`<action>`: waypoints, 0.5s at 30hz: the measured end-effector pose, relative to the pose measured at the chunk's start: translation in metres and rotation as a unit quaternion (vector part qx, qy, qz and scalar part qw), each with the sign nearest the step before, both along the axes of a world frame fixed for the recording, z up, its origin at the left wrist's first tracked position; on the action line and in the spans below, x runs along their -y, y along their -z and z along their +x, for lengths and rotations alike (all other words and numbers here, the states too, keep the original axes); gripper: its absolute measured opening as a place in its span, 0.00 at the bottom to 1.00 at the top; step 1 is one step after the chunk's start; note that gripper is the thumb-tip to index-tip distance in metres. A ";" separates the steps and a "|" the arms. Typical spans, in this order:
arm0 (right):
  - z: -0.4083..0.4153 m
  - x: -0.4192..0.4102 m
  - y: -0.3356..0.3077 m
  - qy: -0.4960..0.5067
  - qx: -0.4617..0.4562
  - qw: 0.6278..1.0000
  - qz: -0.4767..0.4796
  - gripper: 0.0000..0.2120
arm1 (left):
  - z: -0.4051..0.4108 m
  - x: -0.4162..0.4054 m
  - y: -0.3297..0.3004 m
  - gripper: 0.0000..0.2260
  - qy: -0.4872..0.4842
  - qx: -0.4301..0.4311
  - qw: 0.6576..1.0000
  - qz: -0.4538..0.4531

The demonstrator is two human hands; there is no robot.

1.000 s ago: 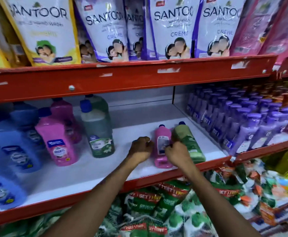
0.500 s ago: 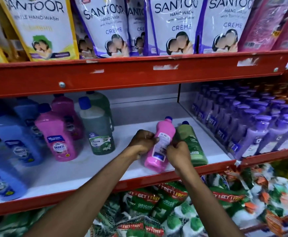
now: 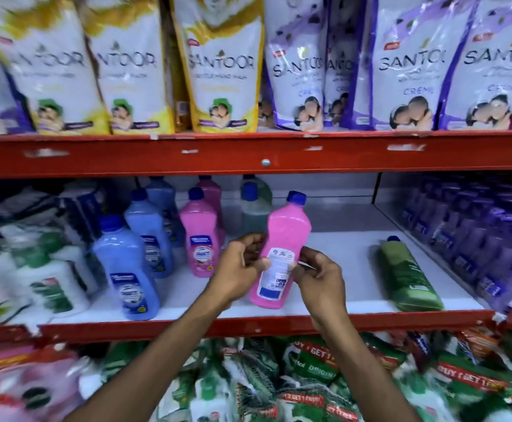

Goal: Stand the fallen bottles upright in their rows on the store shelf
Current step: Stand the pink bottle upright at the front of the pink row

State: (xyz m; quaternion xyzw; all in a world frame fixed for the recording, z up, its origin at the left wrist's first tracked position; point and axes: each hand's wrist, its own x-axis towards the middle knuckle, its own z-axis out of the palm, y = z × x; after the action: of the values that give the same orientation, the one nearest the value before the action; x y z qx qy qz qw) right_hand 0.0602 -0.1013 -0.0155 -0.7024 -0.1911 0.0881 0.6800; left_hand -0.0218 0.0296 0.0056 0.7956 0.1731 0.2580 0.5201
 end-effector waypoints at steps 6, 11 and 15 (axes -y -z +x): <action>-0.052 -0.053 -0.005 -0.036 0.066 0.997 -0.006 0.16 | -0.065 -0.042 0.004 0.19 -0.085 0.014 0.995 0.049; -0.073 -0.079 -0.002 -0.066 0.098 0.993 -0.010 0.16 | -0.091 -0.059 0.012 0.19 -0.139 0.000 0.988 0.072; -0.078 -0.092 0.005 -0.058 0.118 0.991 -0.016 0.15 | -0.092 -0.074 0.025 0.18 -0.150 -0.007 0.985 0.084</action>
State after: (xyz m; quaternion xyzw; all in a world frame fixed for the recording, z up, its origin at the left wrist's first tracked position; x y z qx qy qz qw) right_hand -0.0181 -0.0089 -0.0203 -0.7064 -0.3090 0.0472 0.6350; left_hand -0.1134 0.1036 -0.0194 0.8031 0.2720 0.3411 0.4058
